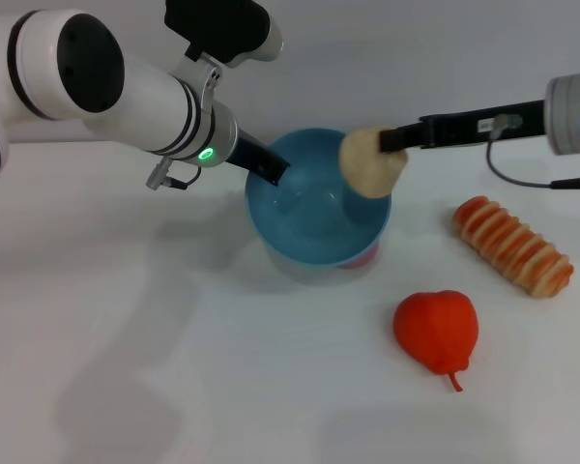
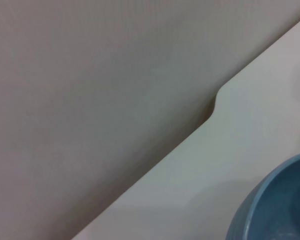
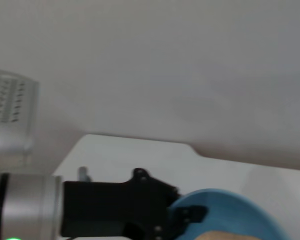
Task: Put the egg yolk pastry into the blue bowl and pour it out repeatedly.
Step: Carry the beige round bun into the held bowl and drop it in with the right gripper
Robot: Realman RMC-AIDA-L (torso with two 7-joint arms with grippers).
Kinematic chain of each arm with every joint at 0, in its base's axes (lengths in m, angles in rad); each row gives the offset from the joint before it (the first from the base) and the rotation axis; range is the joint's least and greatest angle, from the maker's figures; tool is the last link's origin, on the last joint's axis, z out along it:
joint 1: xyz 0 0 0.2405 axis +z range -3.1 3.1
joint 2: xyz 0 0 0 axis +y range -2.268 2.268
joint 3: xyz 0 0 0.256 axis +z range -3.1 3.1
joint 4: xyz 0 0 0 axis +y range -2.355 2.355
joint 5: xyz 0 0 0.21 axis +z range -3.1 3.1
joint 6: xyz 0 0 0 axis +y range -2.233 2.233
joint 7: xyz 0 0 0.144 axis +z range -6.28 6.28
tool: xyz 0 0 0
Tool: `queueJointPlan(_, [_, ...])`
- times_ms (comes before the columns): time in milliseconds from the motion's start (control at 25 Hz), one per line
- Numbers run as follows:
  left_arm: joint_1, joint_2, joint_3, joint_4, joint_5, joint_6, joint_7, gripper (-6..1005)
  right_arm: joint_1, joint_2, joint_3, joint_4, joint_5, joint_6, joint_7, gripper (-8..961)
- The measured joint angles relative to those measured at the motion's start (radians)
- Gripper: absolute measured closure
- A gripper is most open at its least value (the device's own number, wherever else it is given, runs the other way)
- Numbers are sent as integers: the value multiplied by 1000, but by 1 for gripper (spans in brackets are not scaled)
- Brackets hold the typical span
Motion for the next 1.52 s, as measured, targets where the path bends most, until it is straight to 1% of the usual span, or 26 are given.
queueJointPlan(280, [1,1,1,0,-7,5,2,999,28,0,0,86,40,18,-85,939])
queueJointPlan(400, [1,1,1,0,-7,5,3,999,35,0,2,97,40,18,-102,931])
queueJointPlan(600, [4,1,1,0,-8,5,0,1000,25,0,12,98,42,30,-107,917])
queueJointPlan(720, [5,1,1,0,-8,5,-3,1000,17,0,13,96,44,37,-109,704])
queueJointPlan(760, [5,1,1,0,-9,5,-3,1000,12,0,14,94,46,40,-109,684])
queueJointPlan(880, [4,4,-2,0,-7,-2,-3,1000,-29,0,16,62,93,50,-110,624])
queueJointPlan(1000, [0,13,-19,0,0,-28,-3,1000,-105,0,16,4,156,72,-113,565])
queueJointPlan(1080, [-1,18,-57,-5,26,-57,-3,999,-163,-1,16,-29,202,87,-118,525])
queueJointPlan(1200, [-4,19,-130,-27,99,-103,-4,999,-240,-11,16,-48,259,100,-122,474])
queueJointPlan(1280, [-13,18,-158,-36,137,-141,-4,999,-268,-15,16,-49,272,103,-122,453])
queueJointPlan(1360, [-22,18,-166,-38,154,-171,-5,999,-288,-17,19,-49,275,105,-122,432])
queueJointPlan(1520, [-30,18,-167,-38,182,-211,-6,999,-301,-17,23,-48,276,106,-132,432])
